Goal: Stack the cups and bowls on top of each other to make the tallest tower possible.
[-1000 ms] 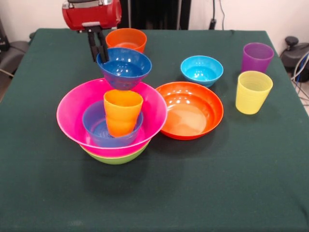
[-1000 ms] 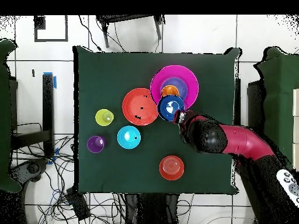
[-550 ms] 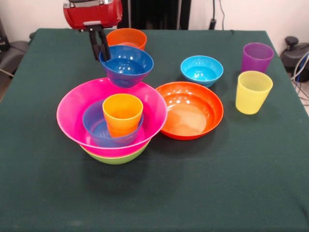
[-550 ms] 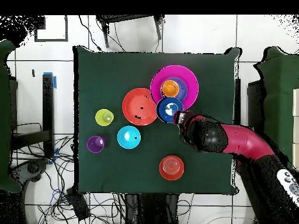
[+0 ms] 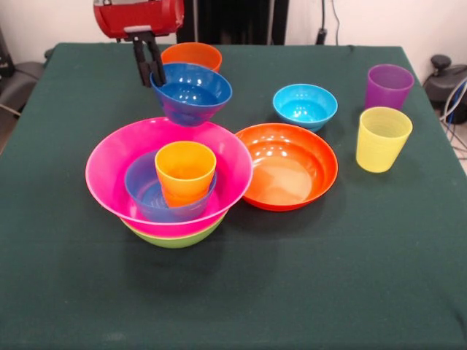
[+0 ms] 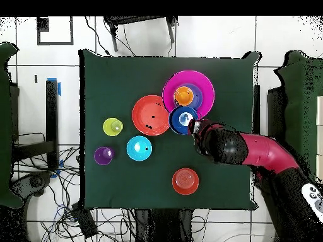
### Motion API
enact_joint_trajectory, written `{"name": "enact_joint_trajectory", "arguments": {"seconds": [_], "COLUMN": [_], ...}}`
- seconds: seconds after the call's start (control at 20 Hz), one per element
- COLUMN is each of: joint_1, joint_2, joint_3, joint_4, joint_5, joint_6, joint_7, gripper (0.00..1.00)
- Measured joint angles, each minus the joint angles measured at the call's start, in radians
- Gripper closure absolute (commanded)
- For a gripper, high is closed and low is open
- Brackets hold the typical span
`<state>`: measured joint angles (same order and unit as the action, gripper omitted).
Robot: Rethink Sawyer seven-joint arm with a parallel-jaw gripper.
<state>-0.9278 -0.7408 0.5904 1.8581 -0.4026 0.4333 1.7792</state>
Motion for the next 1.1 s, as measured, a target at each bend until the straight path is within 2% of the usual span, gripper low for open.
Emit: {"name": "enact_joint_trajectory", "arguments": {"seconds": [0.65, 1.1], "joint_1": [0.0, 0.005], "joint_2": [-0.055, -0.057], "joint_3": [0.008, 0.017], "joint_4": [-0.015, -0.038], "joint_5": [0.042, 0.042], "joint_6": [0.135, 0.141], "joint_7": [0.0, 0.0], "gripper": [1.0, 1.0]}}
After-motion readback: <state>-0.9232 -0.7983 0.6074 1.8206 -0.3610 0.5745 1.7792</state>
